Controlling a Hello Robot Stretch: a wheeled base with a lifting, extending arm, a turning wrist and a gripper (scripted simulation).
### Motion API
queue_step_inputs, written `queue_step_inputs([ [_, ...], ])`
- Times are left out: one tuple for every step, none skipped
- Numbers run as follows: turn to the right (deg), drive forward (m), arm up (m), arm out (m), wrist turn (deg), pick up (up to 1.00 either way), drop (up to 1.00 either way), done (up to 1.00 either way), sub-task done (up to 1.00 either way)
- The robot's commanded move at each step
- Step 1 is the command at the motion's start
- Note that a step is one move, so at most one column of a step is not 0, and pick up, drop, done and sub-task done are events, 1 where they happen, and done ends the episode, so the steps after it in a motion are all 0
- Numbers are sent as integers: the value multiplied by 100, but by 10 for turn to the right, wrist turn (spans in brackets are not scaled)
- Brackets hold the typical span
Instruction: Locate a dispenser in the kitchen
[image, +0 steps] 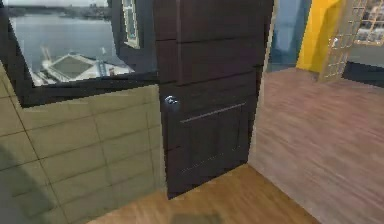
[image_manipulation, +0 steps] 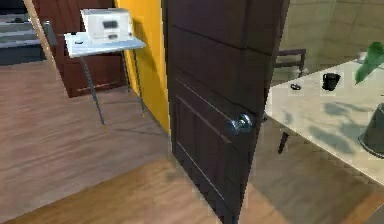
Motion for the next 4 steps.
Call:
queue_step_inputs([
  [-390,0,0,0,0,0,0,0,0],
  [0,5,0,0,0,0,0,0,0],
  [450,0,0,0,0,0,0,0,0],
  [360,0,0,0,0,0,0,0,0],
])
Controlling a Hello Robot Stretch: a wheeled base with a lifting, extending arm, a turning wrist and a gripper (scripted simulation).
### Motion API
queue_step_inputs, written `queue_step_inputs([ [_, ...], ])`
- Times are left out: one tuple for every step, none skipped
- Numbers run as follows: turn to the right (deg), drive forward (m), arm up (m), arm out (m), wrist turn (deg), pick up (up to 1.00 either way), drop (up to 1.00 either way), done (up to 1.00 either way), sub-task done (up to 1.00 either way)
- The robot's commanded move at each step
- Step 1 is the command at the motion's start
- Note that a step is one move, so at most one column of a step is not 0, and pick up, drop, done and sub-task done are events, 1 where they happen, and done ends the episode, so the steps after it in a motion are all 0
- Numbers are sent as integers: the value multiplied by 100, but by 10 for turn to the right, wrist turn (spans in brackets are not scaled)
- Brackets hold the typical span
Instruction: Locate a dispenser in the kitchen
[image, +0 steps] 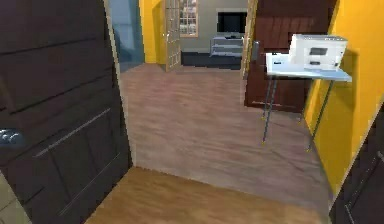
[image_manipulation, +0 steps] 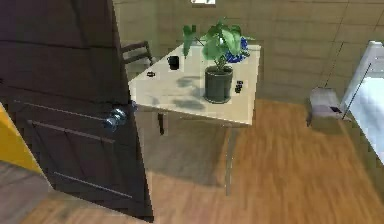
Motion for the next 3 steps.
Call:
queue_step_inputs([
  [0,100,0,0,0,0,0,0,0],
  [0,55,0,0,0,0,0,0,0],
  [-60,0,0,0,0,0,0,0,0],
])
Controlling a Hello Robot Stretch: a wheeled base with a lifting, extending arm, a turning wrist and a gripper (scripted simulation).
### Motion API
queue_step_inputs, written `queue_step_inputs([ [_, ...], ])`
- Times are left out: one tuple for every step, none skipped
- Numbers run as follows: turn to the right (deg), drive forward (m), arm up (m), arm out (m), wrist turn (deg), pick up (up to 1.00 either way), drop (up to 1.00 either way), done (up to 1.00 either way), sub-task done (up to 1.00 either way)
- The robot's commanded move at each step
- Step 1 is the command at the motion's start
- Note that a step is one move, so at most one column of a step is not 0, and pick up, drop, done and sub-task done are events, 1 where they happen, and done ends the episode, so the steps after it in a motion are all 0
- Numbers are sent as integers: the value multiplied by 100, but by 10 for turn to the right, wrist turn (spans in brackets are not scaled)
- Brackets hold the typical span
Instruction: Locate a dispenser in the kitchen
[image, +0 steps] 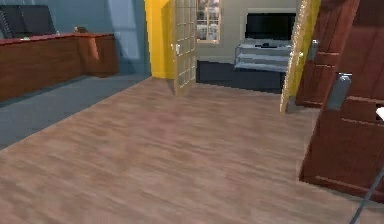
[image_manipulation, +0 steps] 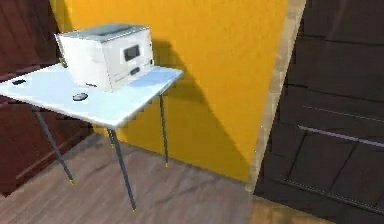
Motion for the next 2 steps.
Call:
queue_step_inputs([
  [0,65,0,0,0,0,0,0,0],
  [-450,0,0,0,0,0,0,0,0],
])
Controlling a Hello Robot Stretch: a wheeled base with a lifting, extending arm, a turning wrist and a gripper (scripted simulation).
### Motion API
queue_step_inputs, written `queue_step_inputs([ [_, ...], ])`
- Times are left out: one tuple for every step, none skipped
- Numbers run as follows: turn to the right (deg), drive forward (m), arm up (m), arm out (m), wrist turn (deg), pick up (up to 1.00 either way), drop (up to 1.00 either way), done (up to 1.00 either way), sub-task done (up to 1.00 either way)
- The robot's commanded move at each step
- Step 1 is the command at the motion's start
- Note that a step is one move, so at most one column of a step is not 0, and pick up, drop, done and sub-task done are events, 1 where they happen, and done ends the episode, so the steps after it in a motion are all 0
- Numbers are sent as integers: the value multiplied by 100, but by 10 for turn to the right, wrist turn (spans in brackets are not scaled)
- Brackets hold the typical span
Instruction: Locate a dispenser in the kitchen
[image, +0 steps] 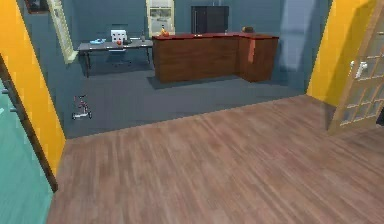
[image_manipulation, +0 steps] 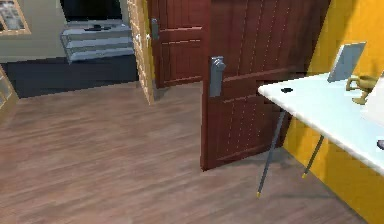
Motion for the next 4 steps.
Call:
queue_step_inputs([
  [-150,0,0,0,0,0,0,0,0],
  [0,100,0,0,0,0,0,0,0],
  [0,100,0,0,0,0,0,0,0],
  [-30,0,0,0,0,0,0,0,0],
])
